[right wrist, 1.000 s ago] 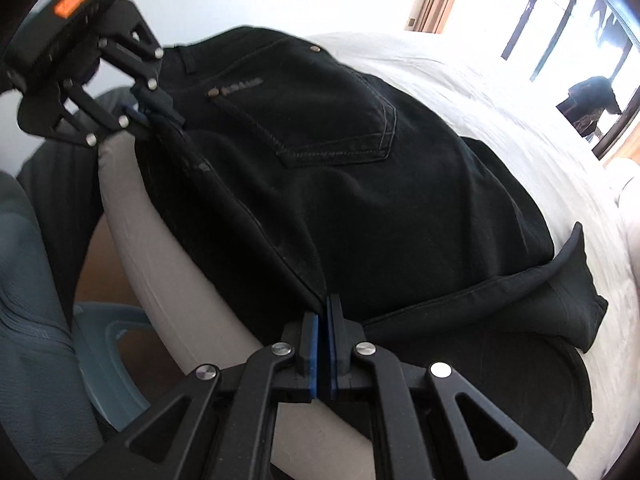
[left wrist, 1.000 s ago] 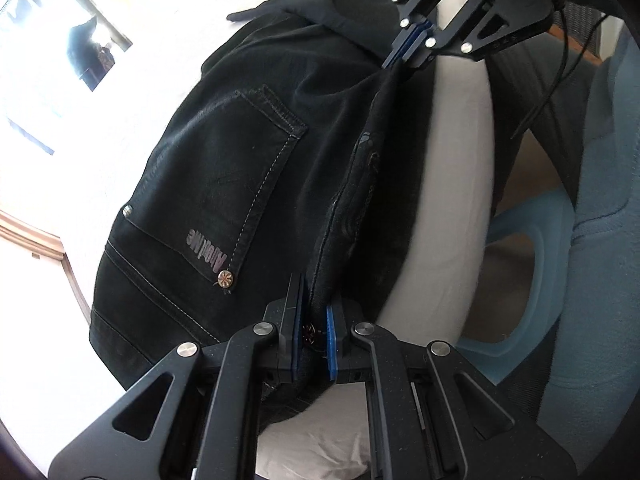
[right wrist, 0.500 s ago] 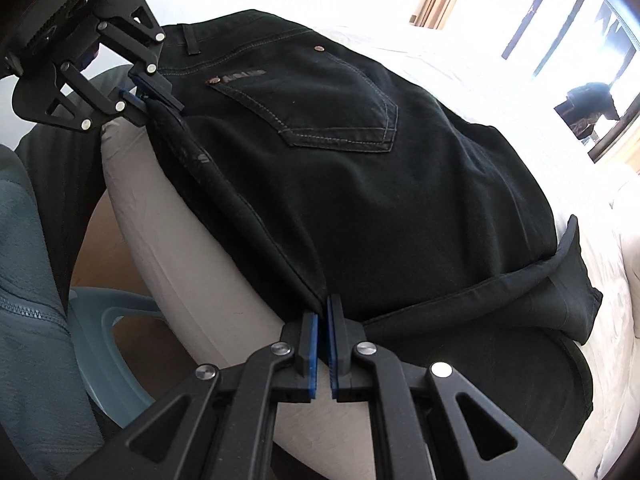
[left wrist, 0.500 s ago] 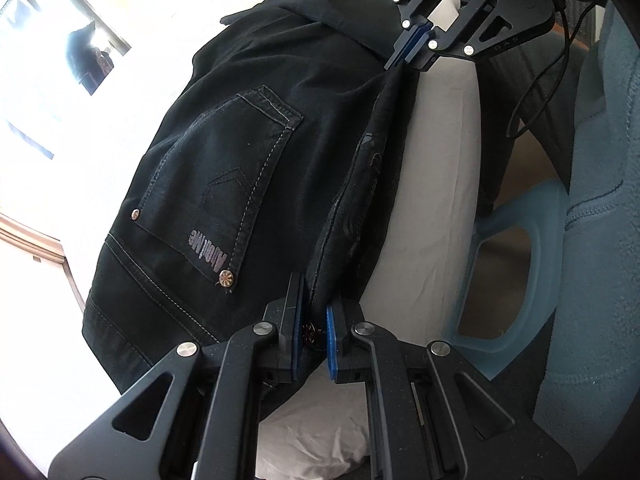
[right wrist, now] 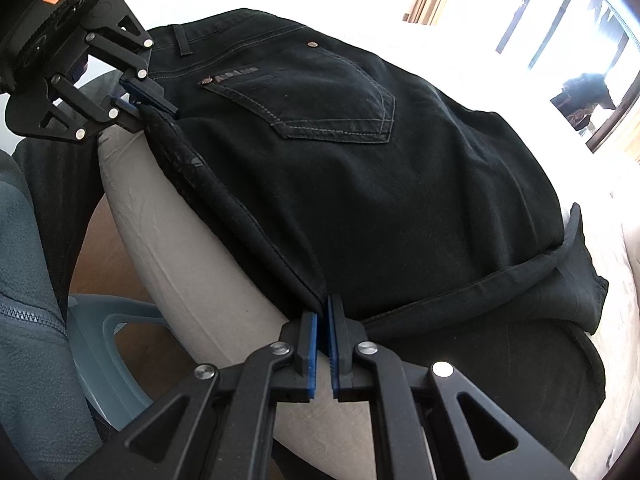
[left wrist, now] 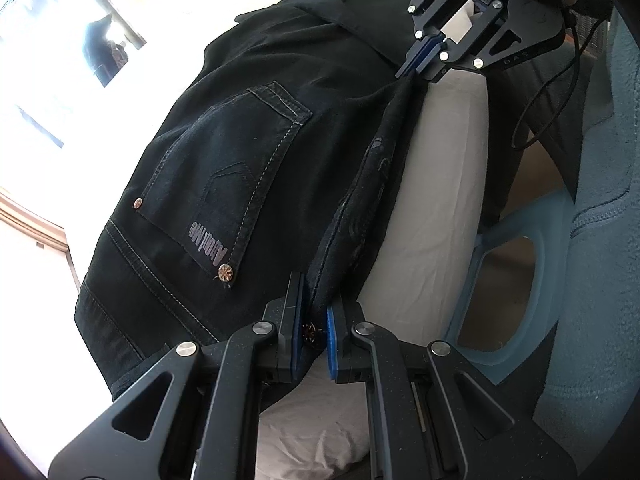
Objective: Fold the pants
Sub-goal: 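Open both grippers and release the folded jeans onto the bed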
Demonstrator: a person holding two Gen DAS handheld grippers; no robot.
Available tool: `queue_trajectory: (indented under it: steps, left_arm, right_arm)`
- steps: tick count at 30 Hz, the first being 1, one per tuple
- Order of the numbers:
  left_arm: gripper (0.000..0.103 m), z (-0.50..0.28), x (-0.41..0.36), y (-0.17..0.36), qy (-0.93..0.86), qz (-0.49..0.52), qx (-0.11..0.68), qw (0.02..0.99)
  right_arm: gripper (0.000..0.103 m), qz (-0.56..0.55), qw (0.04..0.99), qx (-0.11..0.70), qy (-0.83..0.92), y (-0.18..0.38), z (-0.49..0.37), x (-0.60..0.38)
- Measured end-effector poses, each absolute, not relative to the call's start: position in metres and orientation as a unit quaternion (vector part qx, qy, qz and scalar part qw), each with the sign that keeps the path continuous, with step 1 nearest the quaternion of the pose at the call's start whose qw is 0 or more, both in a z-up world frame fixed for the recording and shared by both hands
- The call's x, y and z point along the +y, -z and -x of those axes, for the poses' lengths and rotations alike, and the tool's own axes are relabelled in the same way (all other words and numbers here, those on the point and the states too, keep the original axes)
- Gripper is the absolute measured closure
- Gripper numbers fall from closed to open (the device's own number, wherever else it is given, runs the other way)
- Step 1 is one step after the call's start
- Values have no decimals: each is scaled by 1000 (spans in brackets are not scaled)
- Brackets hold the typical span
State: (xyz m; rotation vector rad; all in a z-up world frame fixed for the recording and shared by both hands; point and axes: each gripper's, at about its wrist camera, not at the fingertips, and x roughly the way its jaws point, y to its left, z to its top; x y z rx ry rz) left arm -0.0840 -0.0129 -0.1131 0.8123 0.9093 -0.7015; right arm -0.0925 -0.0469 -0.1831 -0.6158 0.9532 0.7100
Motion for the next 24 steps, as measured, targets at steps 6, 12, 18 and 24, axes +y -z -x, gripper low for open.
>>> queue_trajectory:
  steps: [6,12,18,24]
  left_arm:
    - [92,86,-8,113,315,-369,412,771]
    - [19,94,-1,100,328,-351,453,752]
    - [18,102,14,76,343,-332,473,741]
    - [18,57,1,37,316,-239,424,814]
  right_arm:
    - [94,286,788,439,-323,183,99,-43]
    - [62,244,798,447,-321,174,101,-56]
    - [47,214,807,443,-328,152,109,-69]
    - [47,110,842,418,-322,121,79,-83]
